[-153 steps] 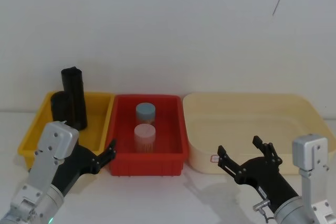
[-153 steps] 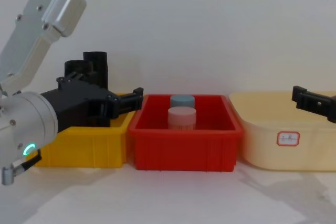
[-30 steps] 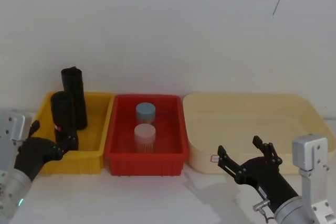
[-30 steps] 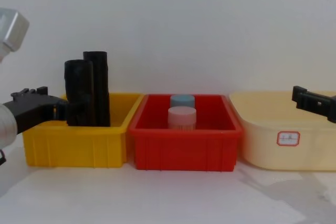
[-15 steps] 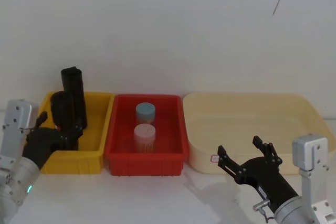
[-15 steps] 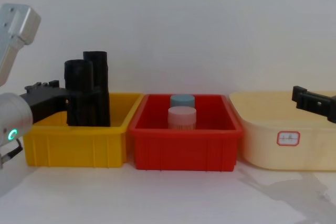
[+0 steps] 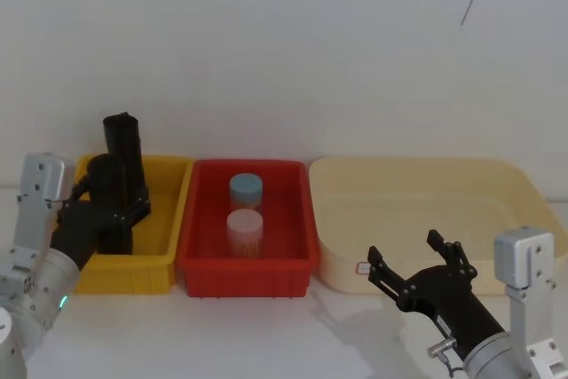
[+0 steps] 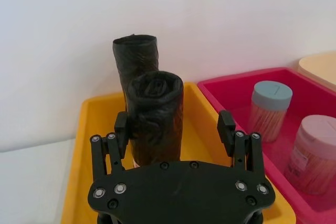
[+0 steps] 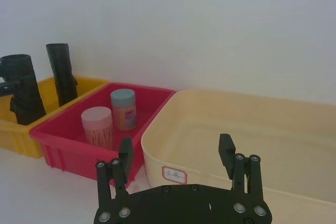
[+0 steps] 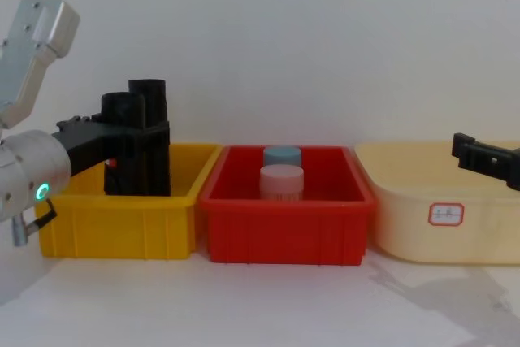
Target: Pick up the garbage bag with the one hand and transfer it to the other hand.
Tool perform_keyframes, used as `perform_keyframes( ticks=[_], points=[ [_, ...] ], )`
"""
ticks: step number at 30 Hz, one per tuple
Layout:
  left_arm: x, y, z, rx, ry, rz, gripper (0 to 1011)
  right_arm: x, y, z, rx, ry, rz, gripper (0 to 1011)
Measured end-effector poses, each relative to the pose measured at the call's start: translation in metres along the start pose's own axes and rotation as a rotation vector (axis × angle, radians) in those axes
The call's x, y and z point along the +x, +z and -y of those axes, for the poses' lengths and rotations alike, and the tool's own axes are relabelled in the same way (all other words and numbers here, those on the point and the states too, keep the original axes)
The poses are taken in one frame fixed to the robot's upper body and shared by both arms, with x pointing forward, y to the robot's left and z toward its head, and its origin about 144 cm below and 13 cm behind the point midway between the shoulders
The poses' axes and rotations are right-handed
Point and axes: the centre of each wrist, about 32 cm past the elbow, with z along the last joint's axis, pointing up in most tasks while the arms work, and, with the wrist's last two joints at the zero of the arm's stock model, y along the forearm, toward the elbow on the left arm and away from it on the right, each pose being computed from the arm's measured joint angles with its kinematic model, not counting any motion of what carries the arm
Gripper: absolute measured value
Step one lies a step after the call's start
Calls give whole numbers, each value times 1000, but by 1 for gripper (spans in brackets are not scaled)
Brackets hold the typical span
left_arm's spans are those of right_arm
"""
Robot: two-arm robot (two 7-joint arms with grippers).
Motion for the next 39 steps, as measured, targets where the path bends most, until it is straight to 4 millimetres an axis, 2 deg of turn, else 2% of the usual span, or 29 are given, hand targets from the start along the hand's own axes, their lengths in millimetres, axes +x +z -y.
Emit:
perform_keyframes(
  ticks=[16,23,26,29,32,34,39],
  points=[
    [-1,3,12,-10,28,-25,992,0,0,0,0,0,0,1000],
    [0,4,15,-13,45,-43,840,0,0,0,0,0,0,1000],
    [1,4,17,-14,54,-50,750,0,0,0,0,0,0,1000],
    [2,3,18,-14,59,-53,612,0,0,0,0,0,0,1000],
    [3,3,19,-14,62,-55,574,0,0,0,0,0,0,1000],
    [3,3,19,-14,64,-55,501,0,0,0,0,0,0,999],
    [3,4,20,-16,64,-52,451,0,0,0,0,0,0,1000]
  ],
)
